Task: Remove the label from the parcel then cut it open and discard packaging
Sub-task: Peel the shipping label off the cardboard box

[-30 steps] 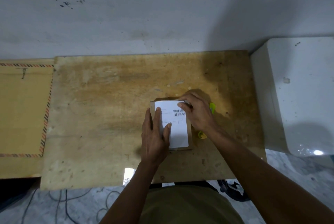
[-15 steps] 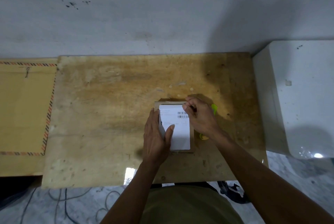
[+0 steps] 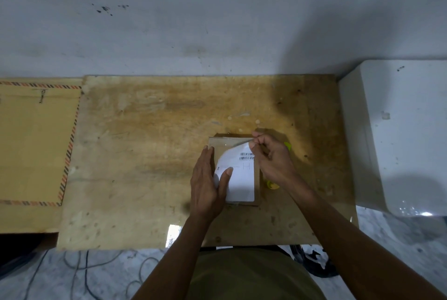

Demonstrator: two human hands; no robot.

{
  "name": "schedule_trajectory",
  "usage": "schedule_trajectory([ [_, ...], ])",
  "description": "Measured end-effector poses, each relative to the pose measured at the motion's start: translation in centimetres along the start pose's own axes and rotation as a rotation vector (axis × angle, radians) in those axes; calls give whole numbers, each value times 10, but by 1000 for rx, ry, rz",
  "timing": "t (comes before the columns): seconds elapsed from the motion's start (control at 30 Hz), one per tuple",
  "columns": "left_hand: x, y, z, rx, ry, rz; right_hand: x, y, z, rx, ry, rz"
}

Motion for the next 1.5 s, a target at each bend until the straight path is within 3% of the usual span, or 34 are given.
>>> schedule_trajectory([
  [0.67, 2, 4, -8, -126, -42, -20, 13, 12, 10, -82, 31, -14],
  [0.8, 5, 2, -10, -194, -17, 36, 28, 10, 16, -210, -91, 121],
  [0.93, 1, 1, -11, -177, -96, 11, 39, 13, 11, -139, -28, 101],
  [1.5, 2, 4, -6, -189, -135, 21, 74, 7, -6, -57, -90, 439],
])
Point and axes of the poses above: each hand's wrist, its own y-axis away from the middle knuckle, its own x-axis out of the back of the hand, z = x × y, the point moved 3 cm from there along -y, towards the middle knuckle, and after that the axes turned 3 degrees about z, right-handed, at the moved point
